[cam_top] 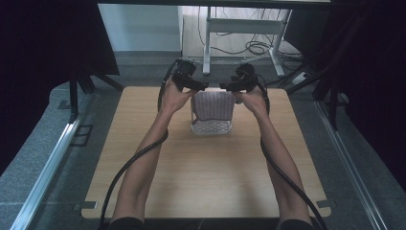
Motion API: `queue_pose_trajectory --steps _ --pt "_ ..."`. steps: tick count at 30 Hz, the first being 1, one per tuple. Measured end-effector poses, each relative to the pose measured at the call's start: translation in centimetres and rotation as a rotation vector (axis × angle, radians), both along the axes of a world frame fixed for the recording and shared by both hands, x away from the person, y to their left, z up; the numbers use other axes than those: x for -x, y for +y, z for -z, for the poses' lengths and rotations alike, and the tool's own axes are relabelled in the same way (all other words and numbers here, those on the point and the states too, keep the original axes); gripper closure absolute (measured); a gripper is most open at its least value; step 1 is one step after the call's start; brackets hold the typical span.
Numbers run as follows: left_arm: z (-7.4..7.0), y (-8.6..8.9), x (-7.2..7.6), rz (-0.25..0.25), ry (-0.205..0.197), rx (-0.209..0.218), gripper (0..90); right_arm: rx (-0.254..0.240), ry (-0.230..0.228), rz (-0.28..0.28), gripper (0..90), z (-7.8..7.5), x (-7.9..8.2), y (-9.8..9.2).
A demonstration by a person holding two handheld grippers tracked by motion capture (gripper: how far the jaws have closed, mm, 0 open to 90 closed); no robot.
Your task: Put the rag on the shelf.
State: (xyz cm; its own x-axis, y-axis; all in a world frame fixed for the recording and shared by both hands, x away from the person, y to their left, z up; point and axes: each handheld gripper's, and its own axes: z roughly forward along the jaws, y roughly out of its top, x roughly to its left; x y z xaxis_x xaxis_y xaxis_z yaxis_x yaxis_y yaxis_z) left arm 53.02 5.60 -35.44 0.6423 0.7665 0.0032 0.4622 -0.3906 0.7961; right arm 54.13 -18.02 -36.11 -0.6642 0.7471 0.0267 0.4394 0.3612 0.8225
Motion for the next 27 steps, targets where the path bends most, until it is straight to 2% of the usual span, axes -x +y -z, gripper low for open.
queue_pose_trajectory --steps 4,6,14,21,27 --pt "0.0 -0.1 0.8 0.029 0.001 -0.008 16.5 -0.009 -0.003 -0.02 28.3 -0.1 1.0 -0.1" --pt "0.1 -0.1 1.2 0.054 0.007 -0.002 14.9 -0.01 -0.005 -0.028 28.0 -0.1 1.2 -0.1" --pt "0.4 0.1 2.6 0.097 0.001 0.023 13.6 -0.017 -0.003 -0.078 21.6 0.0 3.1 -0.3" --pt "0.7 0.5 4.2 0.102 -0.008 0.04 11.8 0.009 -0.002 -0.097 16.2 0.2 4.7 -0.7" --pt "1.0 0.7 5.7 0.107 -0.026 0.02 11.5 0.021 0.001 -0.078 11.8 0.5 6.1 -1.2"
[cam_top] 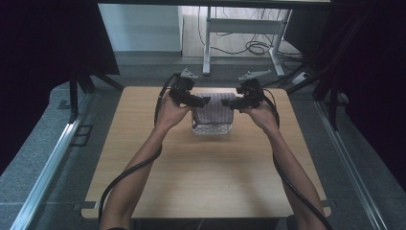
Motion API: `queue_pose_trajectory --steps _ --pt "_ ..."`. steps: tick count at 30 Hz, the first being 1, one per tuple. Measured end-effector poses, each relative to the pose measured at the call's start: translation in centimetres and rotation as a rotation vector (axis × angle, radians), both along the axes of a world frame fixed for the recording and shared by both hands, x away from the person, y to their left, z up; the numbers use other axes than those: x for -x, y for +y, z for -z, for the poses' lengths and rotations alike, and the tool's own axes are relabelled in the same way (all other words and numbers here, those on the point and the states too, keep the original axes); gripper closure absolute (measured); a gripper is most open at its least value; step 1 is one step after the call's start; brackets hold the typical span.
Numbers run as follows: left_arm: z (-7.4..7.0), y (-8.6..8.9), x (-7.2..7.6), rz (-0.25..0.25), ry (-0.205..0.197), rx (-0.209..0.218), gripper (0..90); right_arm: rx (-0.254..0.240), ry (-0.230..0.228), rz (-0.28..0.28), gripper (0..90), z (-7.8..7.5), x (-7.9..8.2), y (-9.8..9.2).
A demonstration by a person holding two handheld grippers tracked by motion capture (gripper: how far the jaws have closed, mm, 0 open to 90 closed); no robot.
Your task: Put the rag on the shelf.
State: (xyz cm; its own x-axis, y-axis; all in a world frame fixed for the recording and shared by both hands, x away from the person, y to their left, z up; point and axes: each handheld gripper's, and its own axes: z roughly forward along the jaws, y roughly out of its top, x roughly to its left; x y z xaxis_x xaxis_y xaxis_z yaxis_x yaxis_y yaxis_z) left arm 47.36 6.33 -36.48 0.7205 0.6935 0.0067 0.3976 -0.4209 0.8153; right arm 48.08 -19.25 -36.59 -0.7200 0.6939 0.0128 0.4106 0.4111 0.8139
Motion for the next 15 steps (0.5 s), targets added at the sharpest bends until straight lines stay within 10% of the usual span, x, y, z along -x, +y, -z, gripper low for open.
queue_pose_trajectory --steps 15 --pt "1.2 1.2 4.5 0.027 -0.035 -0.003 11.4 0.012 -0.001 -0.033 0.9 1.5 3.8 -1.1"
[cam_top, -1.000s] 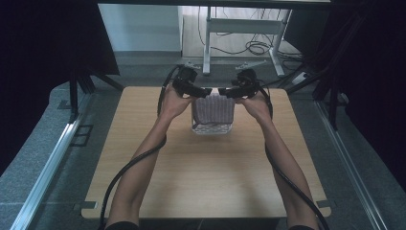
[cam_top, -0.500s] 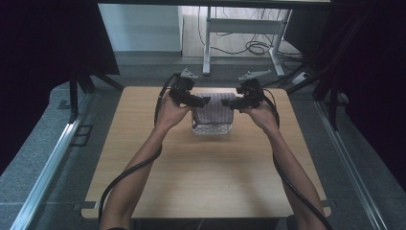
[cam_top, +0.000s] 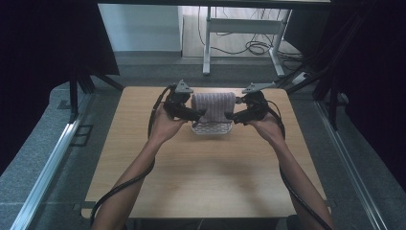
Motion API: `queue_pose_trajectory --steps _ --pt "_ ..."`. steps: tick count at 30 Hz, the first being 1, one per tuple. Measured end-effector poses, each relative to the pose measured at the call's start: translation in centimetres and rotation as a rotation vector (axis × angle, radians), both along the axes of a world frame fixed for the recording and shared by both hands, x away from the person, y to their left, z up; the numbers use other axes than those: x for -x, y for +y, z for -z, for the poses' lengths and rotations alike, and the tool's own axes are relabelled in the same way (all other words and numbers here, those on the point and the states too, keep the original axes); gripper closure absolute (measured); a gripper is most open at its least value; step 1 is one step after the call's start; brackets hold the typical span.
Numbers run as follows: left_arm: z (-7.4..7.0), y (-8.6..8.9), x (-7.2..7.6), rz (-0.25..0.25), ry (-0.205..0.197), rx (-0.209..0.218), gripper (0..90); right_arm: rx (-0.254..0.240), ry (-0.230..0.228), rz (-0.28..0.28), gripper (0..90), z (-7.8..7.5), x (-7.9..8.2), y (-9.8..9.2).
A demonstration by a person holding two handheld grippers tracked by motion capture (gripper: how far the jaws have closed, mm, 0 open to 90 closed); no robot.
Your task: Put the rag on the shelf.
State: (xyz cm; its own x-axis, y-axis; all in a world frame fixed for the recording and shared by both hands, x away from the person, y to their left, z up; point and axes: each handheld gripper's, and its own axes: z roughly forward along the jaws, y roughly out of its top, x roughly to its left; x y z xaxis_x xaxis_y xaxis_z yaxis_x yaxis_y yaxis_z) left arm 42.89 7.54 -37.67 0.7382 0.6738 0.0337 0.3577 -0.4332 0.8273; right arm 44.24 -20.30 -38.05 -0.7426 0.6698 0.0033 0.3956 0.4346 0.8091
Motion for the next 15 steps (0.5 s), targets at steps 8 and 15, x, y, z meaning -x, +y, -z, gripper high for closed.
queue_pose_trajectory --steps 8,15 --pt "2.9 0.6 2.5 0.022 0.008 -0.002 11.6 0.022 0.015 -0.021 0.9 2.4 2.3 0.0" --pt "5.4 0.9 4.1 0.039 0.032 -0.027 11.8 0.052 0.027 -0.047 0.9 5.4 4.0 0.0"
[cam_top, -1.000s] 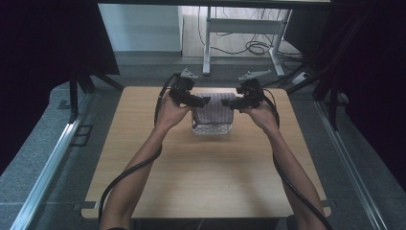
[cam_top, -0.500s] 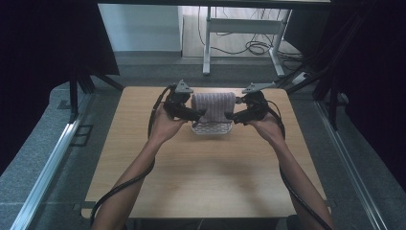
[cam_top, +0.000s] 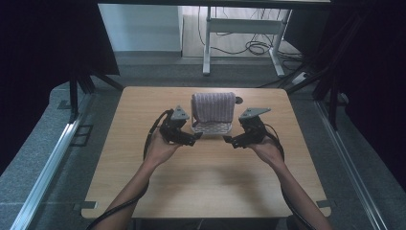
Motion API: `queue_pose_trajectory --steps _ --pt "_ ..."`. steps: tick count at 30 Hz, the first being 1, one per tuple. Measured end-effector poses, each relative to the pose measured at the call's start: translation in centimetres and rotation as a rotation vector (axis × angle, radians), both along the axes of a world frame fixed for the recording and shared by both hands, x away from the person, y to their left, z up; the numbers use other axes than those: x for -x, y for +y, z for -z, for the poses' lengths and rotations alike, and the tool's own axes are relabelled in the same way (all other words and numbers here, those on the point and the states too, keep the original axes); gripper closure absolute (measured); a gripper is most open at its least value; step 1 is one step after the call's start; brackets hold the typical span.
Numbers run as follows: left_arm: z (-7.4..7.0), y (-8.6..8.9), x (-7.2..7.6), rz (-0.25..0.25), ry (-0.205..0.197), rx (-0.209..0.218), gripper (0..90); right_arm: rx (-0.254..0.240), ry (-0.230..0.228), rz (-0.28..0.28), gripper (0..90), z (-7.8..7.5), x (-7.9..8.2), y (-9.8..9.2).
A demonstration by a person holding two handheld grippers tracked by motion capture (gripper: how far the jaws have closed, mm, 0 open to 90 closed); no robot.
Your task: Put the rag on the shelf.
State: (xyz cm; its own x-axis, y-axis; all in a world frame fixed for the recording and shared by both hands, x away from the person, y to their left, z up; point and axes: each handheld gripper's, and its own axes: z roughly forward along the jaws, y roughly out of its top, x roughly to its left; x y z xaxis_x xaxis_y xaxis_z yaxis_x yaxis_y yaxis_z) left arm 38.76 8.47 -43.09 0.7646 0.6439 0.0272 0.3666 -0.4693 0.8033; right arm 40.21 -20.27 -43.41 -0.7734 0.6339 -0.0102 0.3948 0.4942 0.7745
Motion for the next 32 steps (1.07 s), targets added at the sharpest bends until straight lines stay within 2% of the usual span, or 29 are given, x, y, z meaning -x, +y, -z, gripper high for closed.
queue_pose_trajectory --steps 1,2,7,8,9,12,14,16,18,20,21,22,24,26,28,32 --pt "0.9 0.2 0.6 -0.002 0.008 0.001 11.8 0.006 0.004 -0.002 0.9 0.4 0.2 -0.1" --pt "0.9 0.2 0.6 -0.002 0.008 0.001 11.8 0.006 0.004 -0.002 0.9 0.4 0.2 -0.1" --pt "3.0 0.7 1.8 -0.003 0.019 -0.001 12.0 0.013 0.025 0.0 0.9 2.4 1.0 -0.4" --pt "3.4 0.7 2.0 -0.005 0.023 -0.002 12.1 0.008 0.036 -0.003 1.0 3.2 1.3 -0.5" --pt "3.9 0.7 2.3 -0.005 0.027 -0.005 12.1 0.008 0.036 -0.003 1.0 3.2 1.3 -0.5" --pt "5.3 0.6 2.9 -0.004 0.04 -0.029 12.0 0.019 0.05 -0.008 1.4 5.0 1.9 -0.7" --pt "6.8 0.5 3.5 -0.007 0.053 -0.043 12.1 0.023 0.064 -0.008 1.6 5.9 2.2 -0.7" --pt "7.3 0.4 3.7 -0.008 0.055 -0.049 12.0 0.02 0.072 -0.008 1.8 6.4 2.4 -0.7" --pt "8.3 0.3 4.0 -0.011 0.062 -0.08 12.0 0.035 0.085 -0.01 1.8 7.4 2.7 -0.7" --pt "9.1 0.3 4.1 -0.014 0.08 -0.092 11.8 0.048 0.102 -0.012 1.7 8.4 3.0 -0.6" --pt "9.5 0.4 4.1 -0.016 0.087 -0.091 11.6 0.061 0.121 -0.013 1.2 9.4 3.1 -0.6" --pt "10.2 0.6 4.1 -0.017 0.117 -0.064 11.6 0.067 0.131 -0.014 0.4 9.9 3.2 -0.5" --pt "10.5 0.6 4.0 -0.014 0.133 -0.069 11.6 0.073 0.143 -0.013 0.0 10.4 3.2 -0.5" --pt "11.1 0.5 4.0 -0.026 0.125 -0.123 10.1 0.089 0.089 -0.016 0.0 11.0 3.5 -0.4" --pt "11.3 0.8 3.7 -0.033 0.159 -0.1 10.8 0.089 0.084 -0.014 0.0 11.1 3.5 -0.5" --pt "11.3 0.8 3.7 -0.039 0.158 -0.104 10.0 0.088 0.082 -0.013 0.0 11.1 3.5 -0.5"
